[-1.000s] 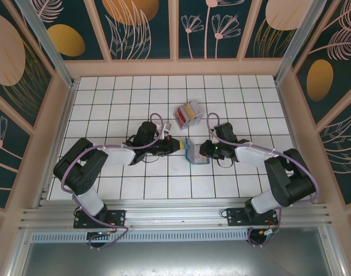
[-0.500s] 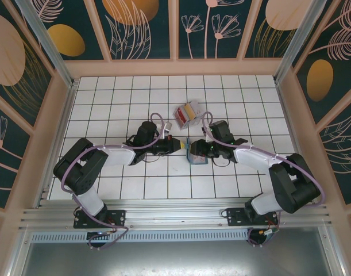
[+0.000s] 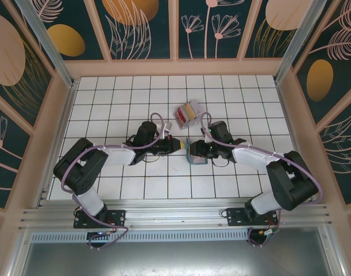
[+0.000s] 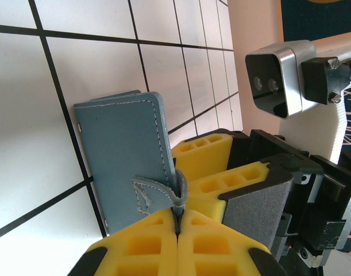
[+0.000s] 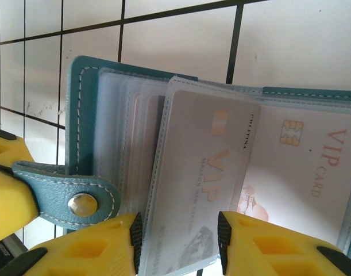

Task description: Put the credit cards into the card holder

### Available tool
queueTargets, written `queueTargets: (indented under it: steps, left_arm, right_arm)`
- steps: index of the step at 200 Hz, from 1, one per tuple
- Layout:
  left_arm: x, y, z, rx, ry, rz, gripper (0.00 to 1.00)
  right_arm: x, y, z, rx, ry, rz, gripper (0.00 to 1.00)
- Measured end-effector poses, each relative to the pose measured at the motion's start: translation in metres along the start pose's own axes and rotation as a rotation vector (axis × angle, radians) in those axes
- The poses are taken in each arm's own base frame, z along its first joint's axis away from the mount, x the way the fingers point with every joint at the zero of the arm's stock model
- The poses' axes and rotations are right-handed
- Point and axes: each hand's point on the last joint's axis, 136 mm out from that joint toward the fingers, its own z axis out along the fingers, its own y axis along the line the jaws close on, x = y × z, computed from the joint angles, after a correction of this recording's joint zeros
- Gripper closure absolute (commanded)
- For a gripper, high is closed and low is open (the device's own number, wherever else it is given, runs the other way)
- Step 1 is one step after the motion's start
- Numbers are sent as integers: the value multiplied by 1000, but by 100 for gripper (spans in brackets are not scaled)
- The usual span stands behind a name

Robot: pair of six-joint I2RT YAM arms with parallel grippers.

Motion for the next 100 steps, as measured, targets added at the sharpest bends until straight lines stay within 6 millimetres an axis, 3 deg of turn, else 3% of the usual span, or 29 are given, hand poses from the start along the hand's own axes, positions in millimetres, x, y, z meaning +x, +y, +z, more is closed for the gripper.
queueTargets:
  steps: [49, 100]
  left_arm:
    - [0, 0, 0, 0, 0, 0, 100]
    - [0, -1, 0, 1, -1, 1, 100]
  right_arm:
    - [3, -7, -4, 11, -7, 11, 61]
    - [11, -36, -13, 77, -8, 57, 61]
